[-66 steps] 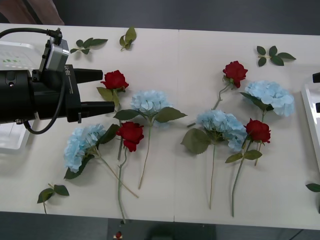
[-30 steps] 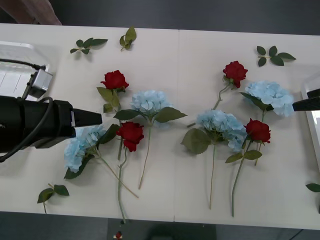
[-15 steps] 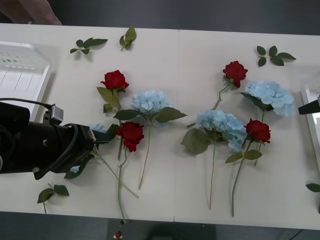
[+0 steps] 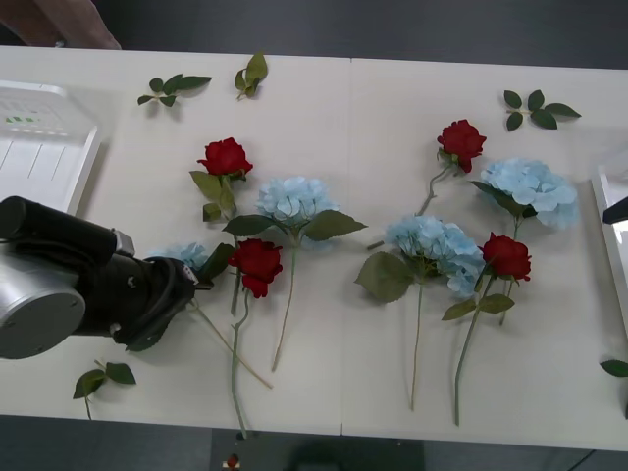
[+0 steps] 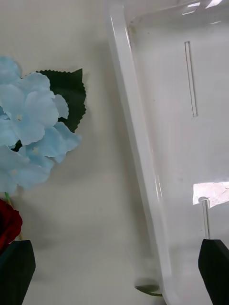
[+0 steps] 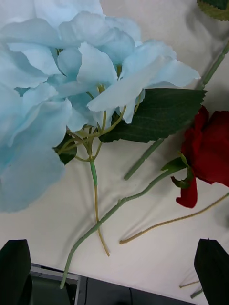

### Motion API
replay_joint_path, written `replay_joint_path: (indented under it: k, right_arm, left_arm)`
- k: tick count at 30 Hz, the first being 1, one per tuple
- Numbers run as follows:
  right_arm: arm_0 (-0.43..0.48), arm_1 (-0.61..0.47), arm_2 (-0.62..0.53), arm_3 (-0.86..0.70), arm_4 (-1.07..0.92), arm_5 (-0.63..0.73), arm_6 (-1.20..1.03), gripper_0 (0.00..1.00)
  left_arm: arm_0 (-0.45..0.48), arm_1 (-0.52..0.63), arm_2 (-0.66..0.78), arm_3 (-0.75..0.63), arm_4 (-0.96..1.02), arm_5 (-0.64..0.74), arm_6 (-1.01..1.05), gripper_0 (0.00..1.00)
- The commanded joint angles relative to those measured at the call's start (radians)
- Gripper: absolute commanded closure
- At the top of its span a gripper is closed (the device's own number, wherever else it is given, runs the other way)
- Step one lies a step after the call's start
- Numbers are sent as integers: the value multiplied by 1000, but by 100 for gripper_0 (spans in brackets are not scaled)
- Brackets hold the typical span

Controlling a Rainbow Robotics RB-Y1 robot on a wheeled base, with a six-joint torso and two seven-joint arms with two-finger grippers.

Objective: Put the red flowers into the right box and the blue flowers into the left box

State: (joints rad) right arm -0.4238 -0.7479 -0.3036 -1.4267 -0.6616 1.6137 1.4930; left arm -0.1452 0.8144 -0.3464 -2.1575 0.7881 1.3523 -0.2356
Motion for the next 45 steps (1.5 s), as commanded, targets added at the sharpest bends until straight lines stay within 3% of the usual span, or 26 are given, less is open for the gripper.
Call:
replay_joint_path:
  k: [1, 10, 24, 33, 45]
  right_arm:
    - [-4, 42, 0, -29, 33, -31, -26, 0]
    - [-19, 124, 26, -31, 82, -69, -42, 0]
    - [-61, 220, 189, -29, 284, -141, -194, 0]
    - [-99, 272, 199, 52, 344, -207, -195, 0]
    - [-99, 311, 198, 123, 366, -258, -220, 0]
  left_arm:
    - [-54, -20, -39, 42, -46, 1, 1, 0]
    - [-100, -27, -141, 122, -144, 1, -7, 0]
    - [-192, -87, -214, 286, -148, 5, -16, 0]
    - [-258, -110, -272, 392, -158, 5, -36, 0]
    - [-267, -103, -310, 406, -173, 33, -63, 0]
